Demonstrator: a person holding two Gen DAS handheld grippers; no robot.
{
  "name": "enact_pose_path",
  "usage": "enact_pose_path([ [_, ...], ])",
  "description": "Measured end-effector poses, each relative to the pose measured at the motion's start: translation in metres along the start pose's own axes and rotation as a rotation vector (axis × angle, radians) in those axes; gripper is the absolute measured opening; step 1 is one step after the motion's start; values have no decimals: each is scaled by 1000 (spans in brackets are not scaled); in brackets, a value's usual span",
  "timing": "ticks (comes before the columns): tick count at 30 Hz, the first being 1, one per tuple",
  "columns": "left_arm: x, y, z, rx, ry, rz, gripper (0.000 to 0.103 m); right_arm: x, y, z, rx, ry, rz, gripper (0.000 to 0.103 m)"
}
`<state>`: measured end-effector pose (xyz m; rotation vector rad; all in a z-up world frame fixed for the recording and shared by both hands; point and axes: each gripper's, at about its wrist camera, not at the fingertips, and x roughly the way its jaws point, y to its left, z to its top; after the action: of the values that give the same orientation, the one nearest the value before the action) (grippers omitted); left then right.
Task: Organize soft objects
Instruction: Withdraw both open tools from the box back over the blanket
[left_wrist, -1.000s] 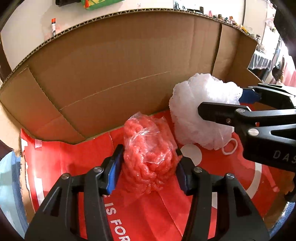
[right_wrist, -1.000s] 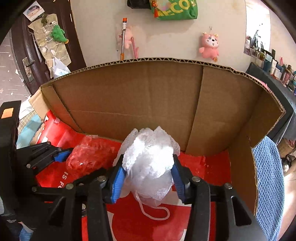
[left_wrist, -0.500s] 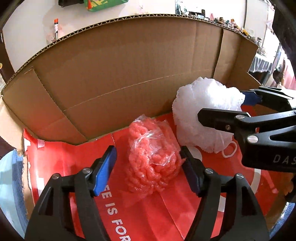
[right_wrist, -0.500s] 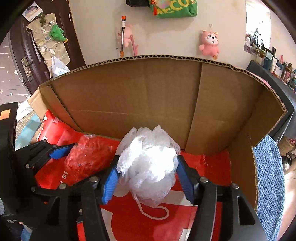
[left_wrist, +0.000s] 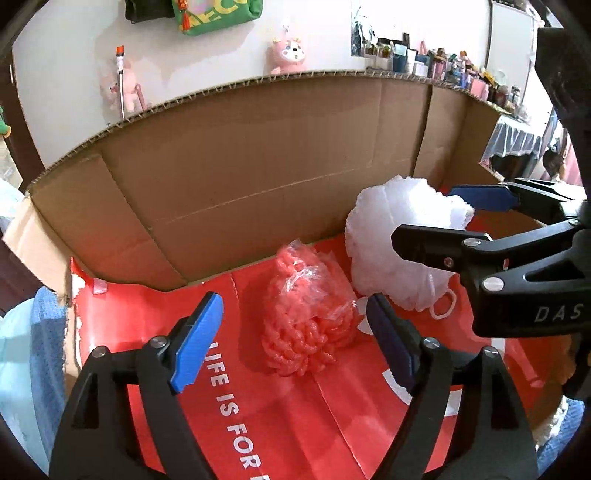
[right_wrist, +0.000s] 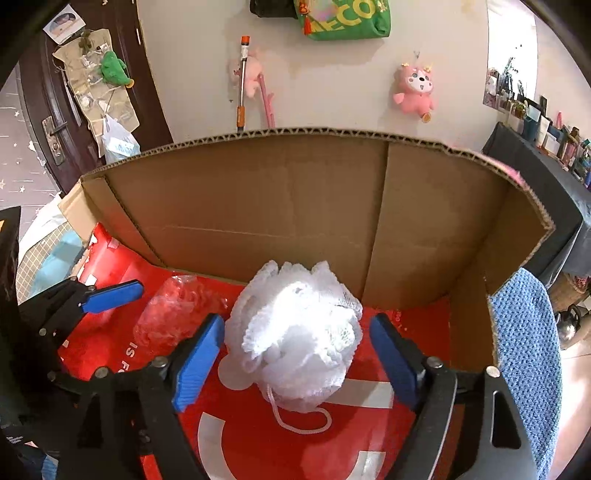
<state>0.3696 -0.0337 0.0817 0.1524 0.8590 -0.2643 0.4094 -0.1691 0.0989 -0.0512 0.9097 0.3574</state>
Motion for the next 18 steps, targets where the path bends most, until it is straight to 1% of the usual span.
enact_pose_path([
  [5,-15,-3,-1,-4,-28,-1,81,-11,-1,0,2,-18,-4,88],
  [10,-37,-5,-2,-15,-69,-2,82,-31,3,-2,-3,-51,-8,91],
  [13,-55,-9,-6,-24,-101,-3,89,-49,6,-4,-6,-84,-9,94],
  [16,-75,-10,-11,-21,-145,7,90,-70,11,-6,-13,-122,-7,96],
  [18,-89,-11,-15,-22,-173,9,92,-85,15,-10,-18,-151,-6,98],
])
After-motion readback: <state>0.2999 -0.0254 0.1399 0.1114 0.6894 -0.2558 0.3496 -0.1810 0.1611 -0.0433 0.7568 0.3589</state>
